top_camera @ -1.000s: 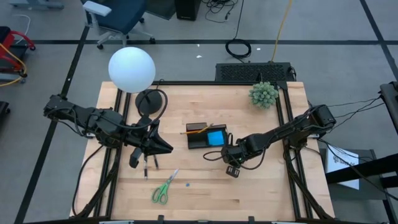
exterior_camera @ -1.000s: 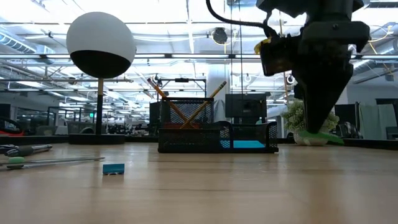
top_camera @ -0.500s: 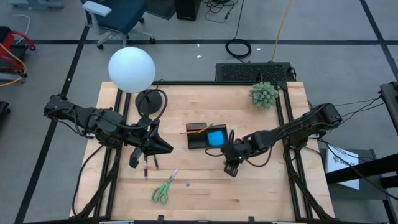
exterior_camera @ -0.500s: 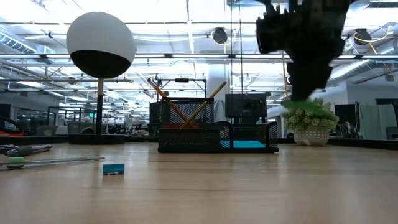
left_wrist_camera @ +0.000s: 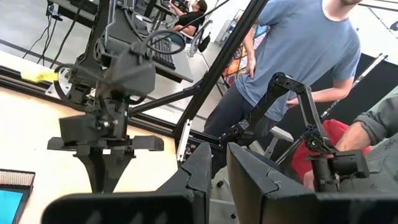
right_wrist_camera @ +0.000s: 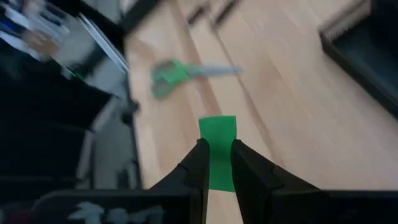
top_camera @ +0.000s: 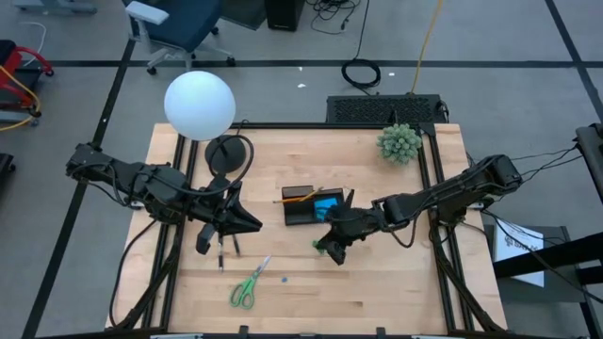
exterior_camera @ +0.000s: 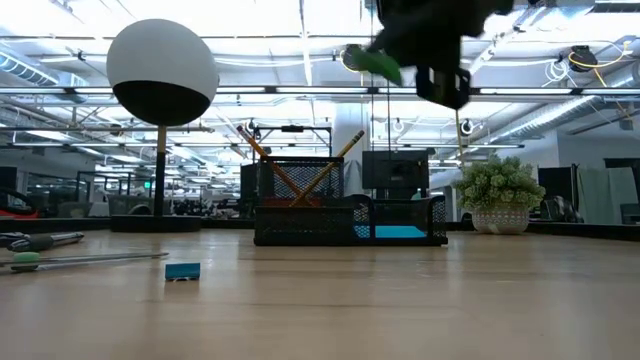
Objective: Pick and place office supplies into organizer
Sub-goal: Put the green eraser into the desk organizer
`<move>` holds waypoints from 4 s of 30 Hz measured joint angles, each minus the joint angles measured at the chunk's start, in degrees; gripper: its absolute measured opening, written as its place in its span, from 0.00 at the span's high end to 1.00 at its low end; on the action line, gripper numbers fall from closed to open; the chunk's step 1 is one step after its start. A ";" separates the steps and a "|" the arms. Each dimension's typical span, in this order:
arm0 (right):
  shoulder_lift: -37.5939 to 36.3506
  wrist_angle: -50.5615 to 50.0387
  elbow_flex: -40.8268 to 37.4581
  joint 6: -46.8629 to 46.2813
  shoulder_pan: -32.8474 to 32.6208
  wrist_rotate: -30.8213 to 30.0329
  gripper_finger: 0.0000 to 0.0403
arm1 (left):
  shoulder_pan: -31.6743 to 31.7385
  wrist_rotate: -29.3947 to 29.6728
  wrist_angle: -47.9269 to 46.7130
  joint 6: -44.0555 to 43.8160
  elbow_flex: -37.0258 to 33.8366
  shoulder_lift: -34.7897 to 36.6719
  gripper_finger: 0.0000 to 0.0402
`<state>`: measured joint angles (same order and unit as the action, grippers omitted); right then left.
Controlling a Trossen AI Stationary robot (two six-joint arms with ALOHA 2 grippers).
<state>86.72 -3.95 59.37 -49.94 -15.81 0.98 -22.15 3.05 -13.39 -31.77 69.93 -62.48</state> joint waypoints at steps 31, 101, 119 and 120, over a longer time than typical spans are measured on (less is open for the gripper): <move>0.02 23.10 -0.02 9.19 13.01 -7.08 0.89 | 0.00 0.00 -0.02 0.02 0.00 0.00 0.88; 13.79 13.90 -2.80 41.64 14.83 -5.29 0.89 | 0.01 0.00 -0.01 0.02 0.02 0.00 0.88; 13.75 10.95 -2.80 41.67 14.57 -5.23 0.88 | 0.02 0.00 -0.02 0.02 0.02 0.00 0.88; 13.75 10.95 -2.80 41.67 14.57 -5.23 0.87 | 0.02 0.00 -0.02 0.02 0.02 0.00 0.88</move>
<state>100.47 7.01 56.58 -8.27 -1.23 -4.25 -22.13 3.05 -13.41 -31.75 69.95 -62.48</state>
